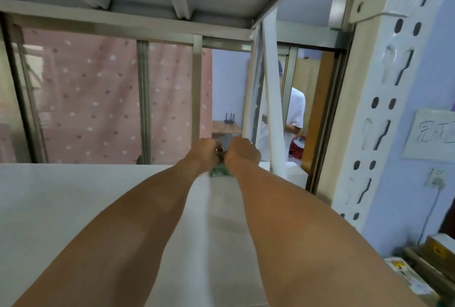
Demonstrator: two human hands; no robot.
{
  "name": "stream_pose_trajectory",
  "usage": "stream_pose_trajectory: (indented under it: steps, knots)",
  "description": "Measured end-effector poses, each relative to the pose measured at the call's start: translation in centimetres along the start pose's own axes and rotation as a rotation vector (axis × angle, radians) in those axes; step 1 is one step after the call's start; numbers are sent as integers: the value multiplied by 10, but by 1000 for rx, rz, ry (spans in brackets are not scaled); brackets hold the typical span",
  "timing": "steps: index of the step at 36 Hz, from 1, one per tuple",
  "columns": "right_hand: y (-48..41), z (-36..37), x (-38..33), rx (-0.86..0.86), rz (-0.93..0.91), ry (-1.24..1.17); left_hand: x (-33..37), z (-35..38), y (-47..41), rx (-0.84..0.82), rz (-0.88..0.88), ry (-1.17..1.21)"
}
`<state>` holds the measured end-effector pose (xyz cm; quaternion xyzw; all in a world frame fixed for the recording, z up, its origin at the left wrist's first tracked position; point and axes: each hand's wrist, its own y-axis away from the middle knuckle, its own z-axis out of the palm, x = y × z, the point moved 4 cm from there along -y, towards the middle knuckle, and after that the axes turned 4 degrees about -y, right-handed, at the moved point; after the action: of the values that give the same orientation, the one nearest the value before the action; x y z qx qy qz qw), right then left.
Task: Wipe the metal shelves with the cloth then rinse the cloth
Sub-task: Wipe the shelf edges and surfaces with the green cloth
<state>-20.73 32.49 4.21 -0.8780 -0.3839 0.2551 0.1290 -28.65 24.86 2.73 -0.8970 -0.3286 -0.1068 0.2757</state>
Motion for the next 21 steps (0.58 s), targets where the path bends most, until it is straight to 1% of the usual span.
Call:
stream_pose_trajectory:
  steps: [3,6,10,14,18,21]
  knots:
    - [-6,10,2,-27,-44,9,0,5,-3,-25,1,-136]
    - [-13,24,3,-70,-133,40,-7,14,-10,-43,14,-191]
    - [-19,39,3,-122,-225,90,-11,20,-18,-108,35,-181]
    - [-26,45,2,-157,-272,93,-15,22,-24,-204,56,-168]
    - [-25,49,4,-202,-292,107,-21,30,-22,-277,58,-175]
    - [-23,50,3,-211,-273,79,-21,33,-18,-282,63,-188]
